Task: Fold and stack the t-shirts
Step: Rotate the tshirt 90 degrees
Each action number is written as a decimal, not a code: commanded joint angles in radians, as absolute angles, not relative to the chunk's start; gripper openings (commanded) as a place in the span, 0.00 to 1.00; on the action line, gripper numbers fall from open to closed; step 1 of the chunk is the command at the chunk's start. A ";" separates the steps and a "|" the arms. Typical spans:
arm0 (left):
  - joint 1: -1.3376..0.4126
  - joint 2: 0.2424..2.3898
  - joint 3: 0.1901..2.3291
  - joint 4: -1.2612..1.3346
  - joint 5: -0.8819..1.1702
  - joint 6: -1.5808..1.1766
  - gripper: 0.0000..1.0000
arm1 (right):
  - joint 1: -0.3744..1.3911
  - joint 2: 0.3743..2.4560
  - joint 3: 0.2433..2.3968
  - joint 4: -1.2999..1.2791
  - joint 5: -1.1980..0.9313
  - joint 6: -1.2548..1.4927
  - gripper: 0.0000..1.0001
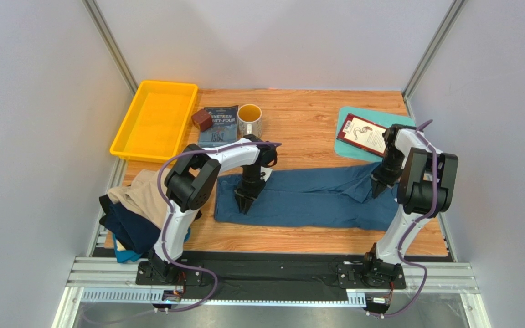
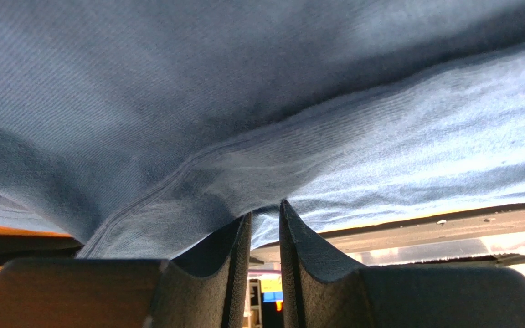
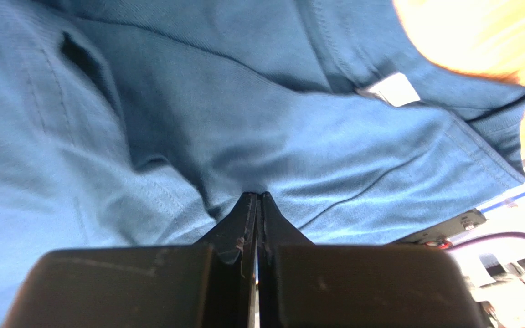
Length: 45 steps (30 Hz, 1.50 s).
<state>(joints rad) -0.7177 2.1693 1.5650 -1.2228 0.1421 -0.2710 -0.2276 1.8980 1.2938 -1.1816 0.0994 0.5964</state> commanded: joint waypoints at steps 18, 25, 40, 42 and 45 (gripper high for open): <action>-0.597 2.011 1.450 -1.140 -0.019 -0.250 0.29 | -0.268 2.008 1.612 -1.204 0.153 0.611 0.00; -0.598 1.980 1.378 -1.115 0.075 -0.249 0.28 | -0.268 2.005 1.605 -1.201 0.130 0.594 0.04; -0.681 1.907 1.284 -1.203 0.138 -0.252 0.27 | -0.086 2.083 1.505 -1.141 0.018 0.555 0.00; -0.701 1.887 1.244 -1.204 0.147 -0.261 0.27 | -0.055 2.124 1.531 -1.138 -0.017 0.555 0.00; -0.721 1.859 1.201 -1.204 0.147 -0.265 0.26 | -0.005 2.186 1.600 -1.140 -0.063 0.552 0.00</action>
